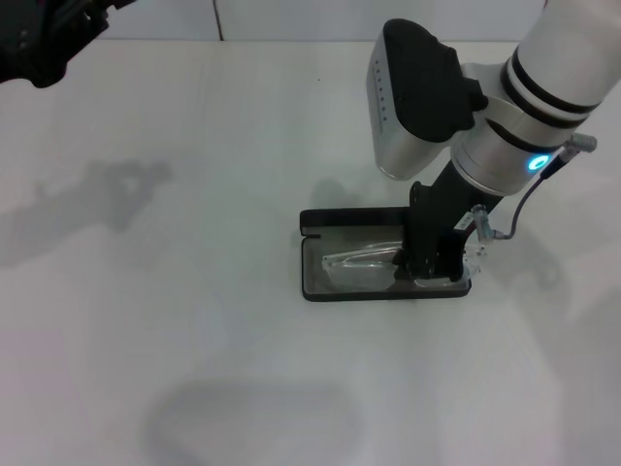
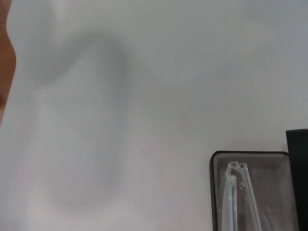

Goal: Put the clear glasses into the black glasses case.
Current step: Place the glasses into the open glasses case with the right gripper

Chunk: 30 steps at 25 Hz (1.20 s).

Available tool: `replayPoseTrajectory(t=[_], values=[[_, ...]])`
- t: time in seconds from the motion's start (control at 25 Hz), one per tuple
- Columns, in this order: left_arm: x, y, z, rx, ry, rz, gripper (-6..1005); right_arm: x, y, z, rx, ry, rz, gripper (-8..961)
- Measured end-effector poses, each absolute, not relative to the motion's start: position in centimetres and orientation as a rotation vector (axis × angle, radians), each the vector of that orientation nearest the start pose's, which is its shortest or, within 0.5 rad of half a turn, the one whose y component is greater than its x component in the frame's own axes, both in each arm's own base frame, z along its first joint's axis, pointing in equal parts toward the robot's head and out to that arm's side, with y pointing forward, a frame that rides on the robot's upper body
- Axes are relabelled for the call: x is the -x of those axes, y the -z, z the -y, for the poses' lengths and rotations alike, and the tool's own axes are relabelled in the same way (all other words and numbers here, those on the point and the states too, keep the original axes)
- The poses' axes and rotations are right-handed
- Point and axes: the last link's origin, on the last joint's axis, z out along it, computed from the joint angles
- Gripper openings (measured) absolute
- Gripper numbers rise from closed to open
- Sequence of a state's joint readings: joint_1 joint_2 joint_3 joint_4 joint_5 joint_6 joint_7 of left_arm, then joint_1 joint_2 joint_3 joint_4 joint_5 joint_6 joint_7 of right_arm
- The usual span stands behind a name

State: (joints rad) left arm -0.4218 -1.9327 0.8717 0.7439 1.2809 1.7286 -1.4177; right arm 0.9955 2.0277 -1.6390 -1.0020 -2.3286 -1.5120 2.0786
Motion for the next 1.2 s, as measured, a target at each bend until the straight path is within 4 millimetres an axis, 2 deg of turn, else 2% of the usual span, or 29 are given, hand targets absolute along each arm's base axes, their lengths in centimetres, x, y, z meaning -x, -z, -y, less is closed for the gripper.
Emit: replayPoseTrajectory(t=[0.56, 1.2], values=[[22.78, -10.51, -32.88, 2.433, 1.312, 0.332, 76, -9.51, 6.25, -36.99, 3.075, 0.698, 0.069, 104], [22.86, -10.43, -32.79, 2.433, 1.312, 0.337, 76, -8.68, 5.85, -36.72, 3.062, 0.669, 0.096, 104]])
